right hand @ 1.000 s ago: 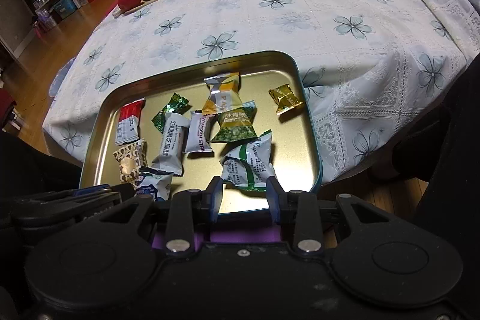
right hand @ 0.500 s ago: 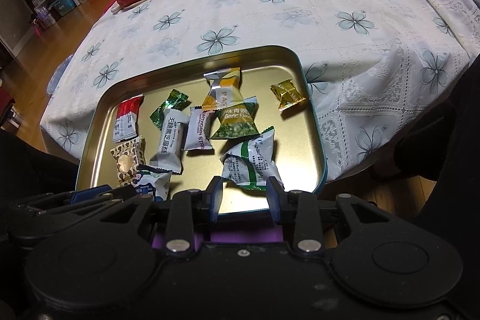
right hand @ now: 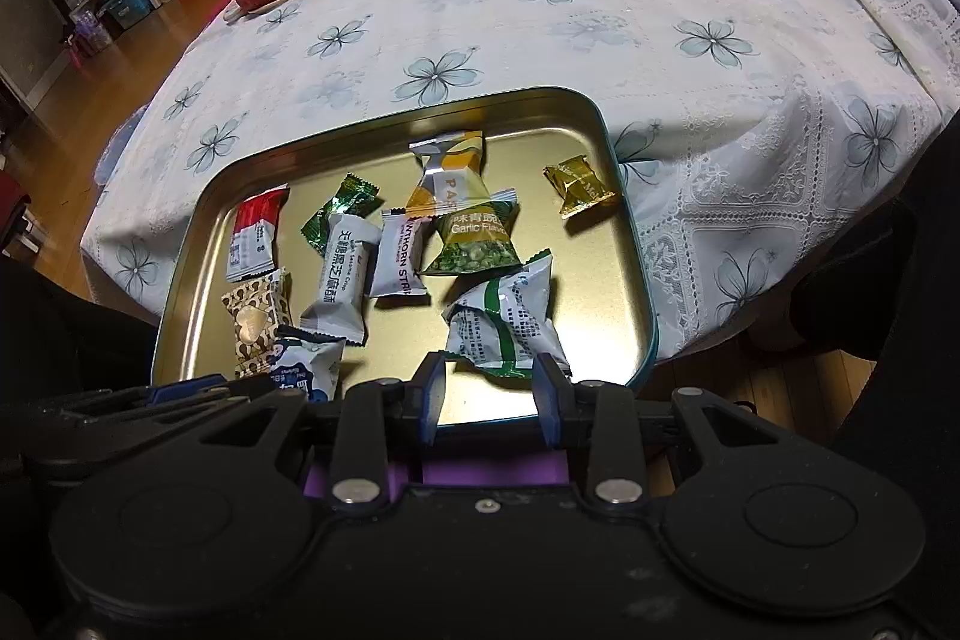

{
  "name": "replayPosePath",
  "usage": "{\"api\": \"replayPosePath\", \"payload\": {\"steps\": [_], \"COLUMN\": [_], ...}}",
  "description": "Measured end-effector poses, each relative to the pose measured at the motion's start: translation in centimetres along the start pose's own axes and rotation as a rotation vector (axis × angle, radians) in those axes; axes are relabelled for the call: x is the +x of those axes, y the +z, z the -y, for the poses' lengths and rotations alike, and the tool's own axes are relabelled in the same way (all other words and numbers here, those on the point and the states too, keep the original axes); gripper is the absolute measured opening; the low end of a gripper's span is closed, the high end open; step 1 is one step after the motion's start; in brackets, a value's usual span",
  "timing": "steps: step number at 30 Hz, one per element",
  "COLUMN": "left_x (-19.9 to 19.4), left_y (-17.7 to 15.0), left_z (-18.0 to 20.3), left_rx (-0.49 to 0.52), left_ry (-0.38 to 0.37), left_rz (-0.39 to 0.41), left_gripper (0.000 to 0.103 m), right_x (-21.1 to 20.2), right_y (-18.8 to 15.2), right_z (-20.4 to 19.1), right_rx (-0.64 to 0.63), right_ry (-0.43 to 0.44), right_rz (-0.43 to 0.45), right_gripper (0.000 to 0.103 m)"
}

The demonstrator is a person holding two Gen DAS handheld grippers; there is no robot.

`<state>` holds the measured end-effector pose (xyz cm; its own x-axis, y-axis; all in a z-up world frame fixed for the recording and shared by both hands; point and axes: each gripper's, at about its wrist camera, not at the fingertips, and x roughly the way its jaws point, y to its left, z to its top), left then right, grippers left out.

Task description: Organize snacks

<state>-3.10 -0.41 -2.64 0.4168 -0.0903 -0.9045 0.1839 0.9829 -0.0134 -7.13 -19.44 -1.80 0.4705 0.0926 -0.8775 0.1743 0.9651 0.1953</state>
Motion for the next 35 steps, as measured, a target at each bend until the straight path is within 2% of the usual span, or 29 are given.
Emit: {"api": "replayPosePath", "payload": {"steps": [18, 28, 35], "left_x": [0.22, 0.04, -0.16], "left_y": [0.03, -0.17, -0.10], "left_z": [0.11, 0.69, 0.38], "left_rx": [-0.004, 0.027, 0.011], "left_ry": [0.028, 0.045, 0.057], "left_rz": [-0.010, 0.005, 0.018], "left_gripper": [0.035, 0.036, 0.037], "right_x": [0.34, 0.42, 0.49], "right_y": [0.04, 0.07, 0.02], "right_z": [-0.03, -0.03, 0.02], "right_rx": [0.008, 0.010, 0.011], "right_ry": [-0.005, -0.006, -0.008], "right_rz": [-0.015, -0.023, -0.027], "right_gripper": [0.034, 0.034, 0.034]}}
